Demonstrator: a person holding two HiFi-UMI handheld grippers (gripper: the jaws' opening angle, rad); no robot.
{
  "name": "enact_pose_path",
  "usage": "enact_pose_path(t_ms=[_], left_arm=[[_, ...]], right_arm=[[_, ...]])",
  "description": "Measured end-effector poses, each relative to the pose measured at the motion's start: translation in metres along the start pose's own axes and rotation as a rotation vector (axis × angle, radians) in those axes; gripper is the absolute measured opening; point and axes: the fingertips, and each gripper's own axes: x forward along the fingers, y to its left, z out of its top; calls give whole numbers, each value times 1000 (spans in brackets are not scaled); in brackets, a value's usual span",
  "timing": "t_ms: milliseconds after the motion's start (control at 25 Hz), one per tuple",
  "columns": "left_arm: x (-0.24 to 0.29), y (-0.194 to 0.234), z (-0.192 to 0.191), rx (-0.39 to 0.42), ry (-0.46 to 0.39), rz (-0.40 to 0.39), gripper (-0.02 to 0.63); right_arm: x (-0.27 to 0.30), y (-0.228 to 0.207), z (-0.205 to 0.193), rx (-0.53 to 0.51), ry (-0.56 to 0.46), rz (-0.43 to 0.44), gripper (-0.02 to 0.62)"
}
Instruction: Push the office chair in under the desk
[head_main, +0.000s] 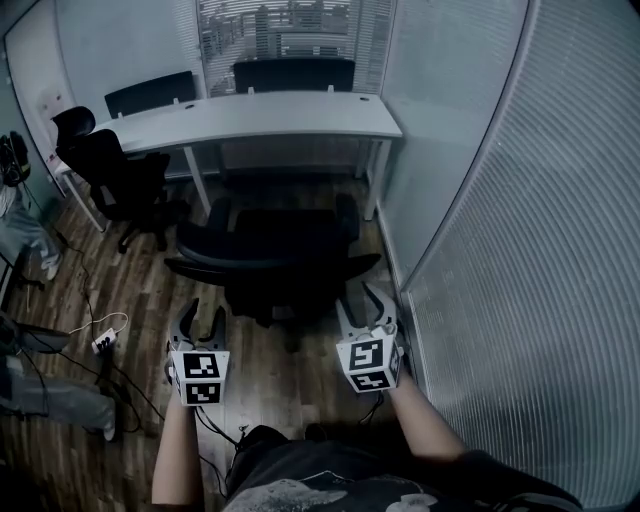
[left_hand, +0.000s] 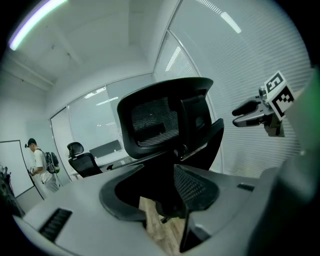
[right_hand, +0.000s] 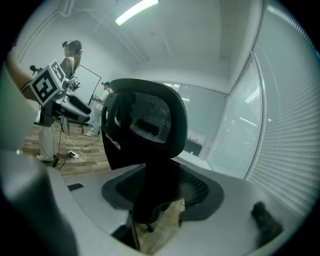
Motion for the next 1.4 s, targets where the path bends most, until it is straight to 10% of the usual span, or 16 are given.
enact_pose_path(t_ms=[680,1400], left_arm=[[65,50,-25,605,62,82,314],[110,57,-35,774,67,24,322]], right_arm=[[58,1,-17,-365,206,-97,311],[92,-12,-32,-548,255,-122,311]])
